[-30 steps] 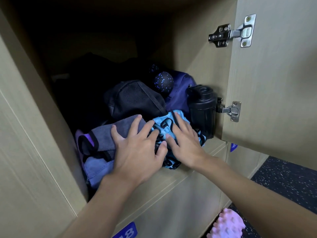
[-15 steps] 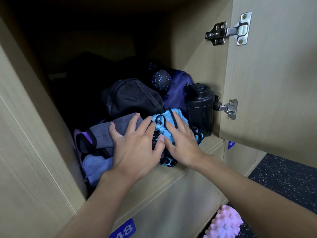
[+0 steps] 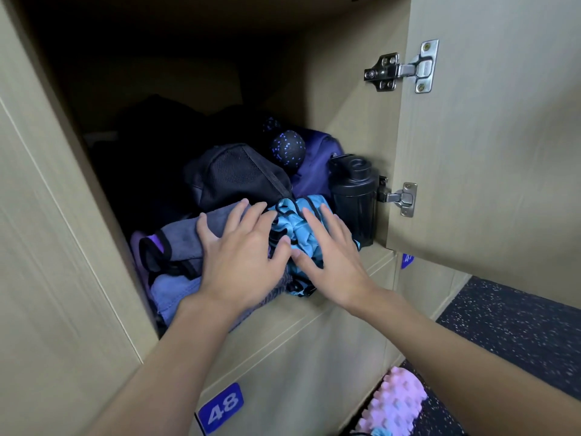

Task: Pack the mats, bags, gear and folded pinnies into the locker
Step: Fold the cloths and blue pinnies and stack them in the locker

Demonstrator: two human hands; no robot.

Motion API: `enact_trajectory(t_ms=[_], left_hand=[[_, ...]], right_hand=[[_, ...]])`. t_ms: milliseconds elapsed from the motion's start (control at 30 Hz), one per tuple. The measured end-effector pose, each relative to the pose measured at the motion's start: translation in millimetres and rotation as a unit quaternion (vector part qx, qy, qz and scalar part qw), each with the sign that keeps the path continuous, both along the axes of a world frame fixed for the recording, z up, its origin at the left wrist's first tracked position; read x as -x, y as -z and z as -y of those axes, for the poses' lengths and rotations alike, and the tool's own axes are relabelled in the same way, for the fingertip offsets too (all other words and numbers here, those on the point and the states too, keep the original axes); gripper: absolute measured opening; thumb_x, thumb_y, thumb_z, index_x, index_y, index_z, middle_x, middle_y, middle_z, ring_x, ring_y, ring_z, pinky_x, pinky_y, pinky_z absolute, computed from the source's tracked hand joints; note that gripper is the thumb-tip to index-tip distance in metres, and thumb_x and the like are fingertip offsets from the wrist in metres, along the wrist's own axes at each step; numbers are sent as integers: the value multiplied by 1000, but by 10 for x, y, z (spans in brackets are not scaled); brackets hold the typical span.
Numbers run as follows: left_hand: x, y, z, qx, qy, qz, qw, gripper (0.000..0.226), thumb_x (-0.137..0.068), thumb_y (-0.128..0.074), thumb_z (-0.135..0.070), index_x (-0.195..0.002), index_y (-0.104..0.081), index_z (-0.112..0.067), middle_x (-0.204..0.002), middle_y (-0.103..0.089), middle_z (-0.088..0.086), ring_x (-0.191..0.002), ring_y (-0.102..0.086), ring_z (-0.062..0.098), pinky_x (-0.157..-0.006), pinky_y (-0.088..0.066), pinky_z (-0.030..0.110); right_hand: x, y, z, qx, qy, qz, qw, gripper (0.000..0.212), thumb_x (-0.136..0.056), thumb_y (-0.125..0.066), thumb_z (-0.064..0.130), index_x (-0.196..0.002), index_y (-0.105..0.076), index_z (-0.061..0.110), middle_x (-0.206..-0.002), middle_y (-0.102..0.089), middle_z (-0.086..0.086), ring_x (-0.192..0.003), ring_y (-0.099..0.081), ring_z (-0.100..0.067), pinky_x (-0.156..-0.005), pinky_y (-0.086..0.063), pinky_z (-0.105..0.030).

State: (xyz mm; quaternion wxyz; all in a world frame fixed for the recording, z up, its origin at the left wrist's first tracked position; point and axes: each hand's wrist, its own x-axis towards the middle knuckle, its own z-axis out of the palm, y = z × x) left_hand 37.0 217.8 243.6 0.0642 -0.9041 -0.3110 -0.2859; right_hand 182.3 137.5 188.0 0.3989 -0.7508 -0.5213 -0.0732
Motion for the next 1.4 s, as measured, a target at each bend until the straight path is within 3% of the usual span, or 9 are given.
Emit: enact_trajectory(t_ms=[200, 500, 600, 700, 833, 967, 1067, 1233, 1400], left_hand=[[82, -87, 93, 2, 12, 16, 1000, 60, -88, -26, -50, -142, -46, -30, -158, -32, -11, -152, -9, 12, -118, 0, 63], [172, -60, 343, -38, 63, 64, 995, 52, -86, -41, -46, -130, -59, -24, -143, -51, -4, -146, -29, 19, -120, -2, 56], [201, -21, 479, -48, 101, 81, 990, 49, -85, -43, -44, -121, -66, -20, -128, -61, 0, -133, -45, 25, -119, -15, 49], [157, 148, 692, 25, 165, 96, 981, 51, -81, -39, -44, -110, -70, -15, -114, -68, 4, -112, -56, 31, -106, -38, 46], [165, 723, 1095, 168, 205, -13, 964, 55, -77, -38, -50, -110, -69, -20, -112, -69, -1, -111, -57, 25, -101, -42, 44], [236, 1410, 1278, 229, 175, -156, 945, 40, -82, -50, -42, -111, -69, -22, -110, -70, -2, -109, -60, 23, -97, -46, 39], [252, 1910, 1384, 289, 146, -199, 925, 22, -89, -59, -32, -106, -69, -22, -101, -71, -1, -98, -64, 24, -89, -50, 36], [432, 2772, 1547, 373, 138, -246, 884, 16, -90, -62, -34, -100, -66, -21, -88, -68, -4, -83, -64, 21, -79, -52, 34], [821, 3321, 1732, 451, 159, -289, 829, 19, -93, -64, -38, -101, -65, -21, -86, -70, 3, -76, -64, 21, -71, -51, 38]], right_hand=[[47, -81, 153, -2, 8, -24, 1000, 73, -95, -50, 52, -156, -12, 37, -165, -3, 7, -150, -1, -16, -121, -13, -46], [182, -8, 478, -8, 22, -46, 999, 71, -90, -51, 53, -152, -25, 29, -159, -20, 0, -145, -14, -20, -119, -20, -43], [242, 92, 682, 0, 29, -62, 998, 64, -93, -54, 46, -150, -30, 25, -152, -29, -3, -142, -23, -22, -116, -25, -46], [318, 260, 942, 17, 46, -88, 995, 59, -96, -53, 40, -148, -32, 22, -146, -35, -6, -139, -27, -23, -115, -25, -45], [420, 703, 1380, 56, 69, -118, 989, 54, -96, -55, 38, -144, -39, 19, -141, -42, -9, -137, -31, -27, -113, -27, -46], [550, 1260, 1826, 121, 79, -178, 973, 51, -97, -55, 35, -143, -41, 18, -136, -47, -12, -131, -37, -28, -111, -30, -44], [668, 1734, 2108, 164, 75, -212, 960, 48, -97, -54, 33, -141, -43, 18, -131, -52, -11, -126, -41, -28, -106, -36, -47], [930, 2440, 2412, 219, 47, -335, 915, 46, -97, -57, 37, -137, -46, 17, -117, -60, -5, -107, -56, -19, -89, -42, -27], [1278, 2991, 2529, 276, 46, -408, 869, 62, -90, -66, 45, -142, -43, 21, -132, -50, -3, -109, -55, -19, -85, -46, -29]])
